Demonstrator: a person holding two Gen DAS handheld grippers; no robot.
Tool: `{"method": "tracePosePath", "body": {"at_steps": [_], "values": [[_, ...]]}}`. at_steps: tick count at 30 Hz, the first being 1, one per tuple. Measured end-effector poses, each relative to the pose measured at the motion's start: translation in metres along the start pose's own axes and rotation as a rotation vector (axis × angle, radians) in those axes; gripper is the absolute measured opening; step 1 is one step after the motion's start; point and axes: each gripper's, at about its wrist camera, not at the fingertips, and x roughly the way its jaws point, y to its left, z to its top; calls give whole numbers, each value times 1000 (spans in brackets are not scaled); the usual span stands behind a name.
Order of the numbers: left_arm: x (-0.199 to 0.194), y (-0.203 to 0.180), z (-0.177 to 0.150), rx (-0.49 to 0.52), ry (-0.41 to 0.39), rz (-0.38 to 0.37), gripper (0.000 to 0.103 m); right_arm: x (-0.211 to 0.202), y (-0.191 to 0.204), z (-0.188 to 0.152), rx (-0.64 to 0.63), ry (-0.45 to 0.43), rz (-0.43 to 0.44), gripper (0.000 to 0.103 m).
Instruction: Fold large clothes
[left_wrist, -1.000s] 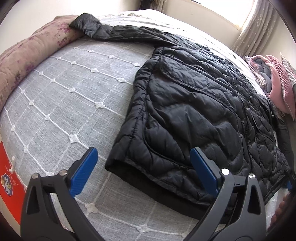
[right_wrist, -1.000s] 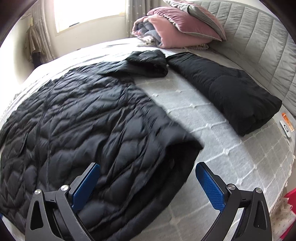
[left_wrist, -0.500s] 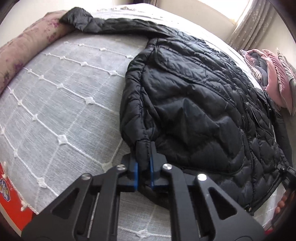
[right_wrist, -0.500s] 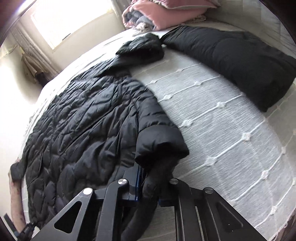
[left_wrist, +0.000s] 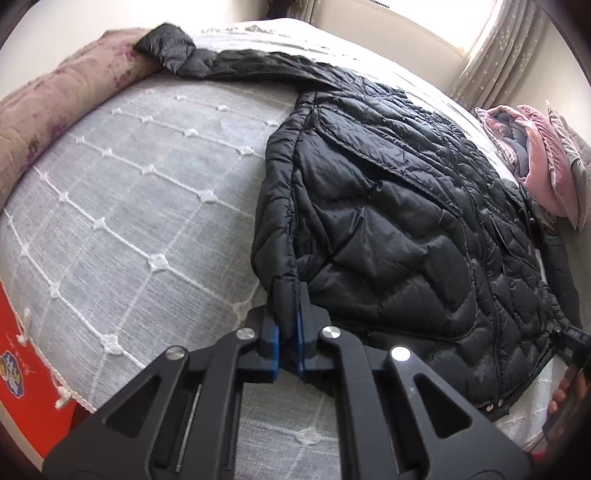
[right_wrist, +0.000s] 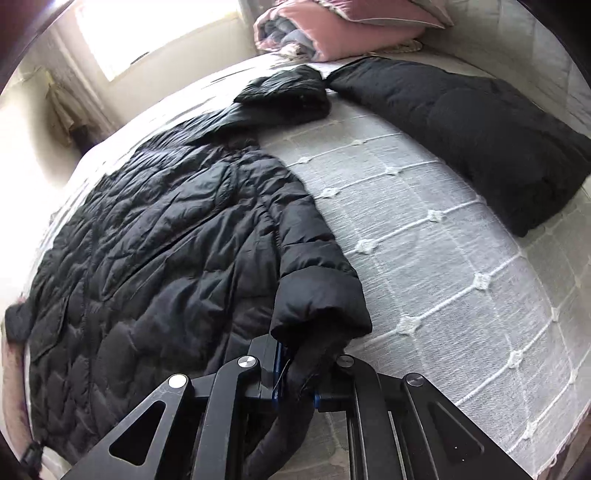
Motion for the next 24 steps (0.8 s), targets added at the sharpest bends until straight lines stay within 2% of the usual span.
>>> {"method": "tracePosePath", "body": {"at_steps": [3,5,8,10,11,12,13,14,17,19,20,21,24], "values": [[1,0,2,-4,8,-28,10,1,-13,3,73,10,42,16],[-9,3,4,-27,-20,-58,12,-3,-19,5,99,9,56,18],[-26,6,8,-48,-94,-49,17,-22,-28,6,103,-67,29,22],[-34,7,12,-56,-142,-6,23,-34,-34,5,120,-126,4,29],[-36,5,15,-56,-161,13,34,-39,-35,6,122,-153,-9,42],[-37,3,18,-54,-170,18,43,-42,-35,6,114,-171,-20,65],[-38,2,21,-54,-167,8,58,-44,-33,7,93,-192,-35,74],[-39,2,25,-66,-171,-8,62,-46,-29,8,67,-215,-69,78],[-40,-1,39,-99,-170,-7,68,-60,-14,8,-11,-320,-174,79],[-39,-10,49,-115,-147,-21,74,-70,-2,6,-63,-398,-180,86],[-40,-14,52,-123,-137,-35,79,-70,2,6,-86,-415,-156,94],[-40,-20,57,-132,-130,-51,82,-65,4,6,-106,-405,-134,101],[-38,-39,69,-154,-121,-85,86,-35,9,16,-121,-277,-144,102]]}}
